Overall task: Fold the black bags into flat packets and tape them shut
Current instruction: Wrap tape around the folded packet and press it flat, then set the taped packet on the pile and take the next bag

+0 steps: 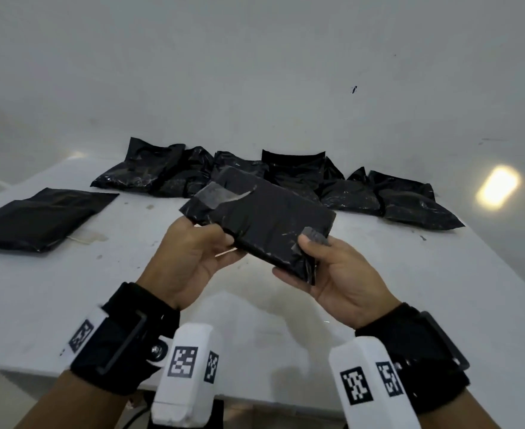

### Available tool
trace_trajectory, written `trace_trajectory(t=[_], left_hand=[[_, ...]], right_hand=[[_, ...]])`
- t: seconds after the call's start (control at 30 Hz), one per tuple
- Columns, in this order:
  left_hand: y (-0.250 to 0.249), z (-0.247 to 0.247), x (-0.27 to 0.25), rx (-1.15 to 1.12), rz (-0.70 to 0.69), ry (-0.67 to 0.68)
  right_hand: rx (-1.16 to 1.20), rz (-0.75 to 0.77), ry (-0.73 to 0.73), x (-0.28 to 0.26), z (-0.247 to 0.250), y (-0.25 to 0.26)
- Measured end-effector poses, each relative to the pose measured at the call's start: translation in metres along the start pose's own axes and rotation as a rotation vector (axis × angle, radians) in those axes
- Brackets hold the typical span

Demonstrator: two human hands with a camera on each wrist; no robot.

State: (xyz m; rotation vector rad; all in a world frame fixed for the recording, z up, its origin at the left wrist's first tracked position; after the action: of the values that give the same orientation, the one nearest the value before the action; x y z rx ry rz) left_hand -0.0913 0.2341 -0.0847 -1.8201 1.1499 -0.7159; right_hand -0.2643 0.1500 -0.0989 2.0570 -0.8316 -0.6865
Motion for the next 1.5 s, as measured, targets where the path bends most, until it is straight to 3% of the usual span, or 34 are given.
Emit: trace_trajectory(t=[0.1,0.17,0.4,0.83,1.13,1.3,1.5], left_hand=[[-0.013,0.012,0.000,0.006,0.048,-0.062],[-0.022,0.023,0.004,0.152,0.064,-0.145],[-0.021,0.021,0.008,0.499,0.137,-0.041],[-0.029,0.011,0.013,0.500,0.075,-0.067],[-0.038,0.025,0.019,0.592,-0.013,-0.129],[-0.038,0.029,0.012,0.594,0.036,-0.055],[-0.042,0.042,-0.004,0.614,0.231,0.102]], right_hand=[[-0.158,0.069,0.011,-0.002,0.005,0.008],[-0.255,0.116,0.026,-0.004,0.008,0.012],[-0.433,0.164,0.057,-0.003,0.005,0.008],[-0.417,0.064,-0.020,0.015,-0.007,0.000],[-0.578,0.136,-0.039,0.028,-0.029,0.000],[-0.637,0.222,-0.041,0.039,-0.039,0.001],[-0.704,0.222,-0.025,0.049,-0.048,-0.003]])
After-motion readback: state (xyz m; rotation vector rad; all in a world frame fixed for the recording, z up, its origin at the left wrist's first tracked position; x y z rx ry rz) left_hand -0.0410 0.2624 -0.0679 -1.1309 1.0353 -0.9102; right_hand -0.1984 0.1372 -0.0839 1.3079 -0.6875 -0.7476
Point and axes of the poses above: each hand's wrist, its own x-axis towards the middle knuckle, its own z-axis out of the back of the hand, y = z × x, the point moved 4 cm from there along x, towards the middle knuckle, and after that the axes turned 1 degree about -x, right-handed, at the moved point
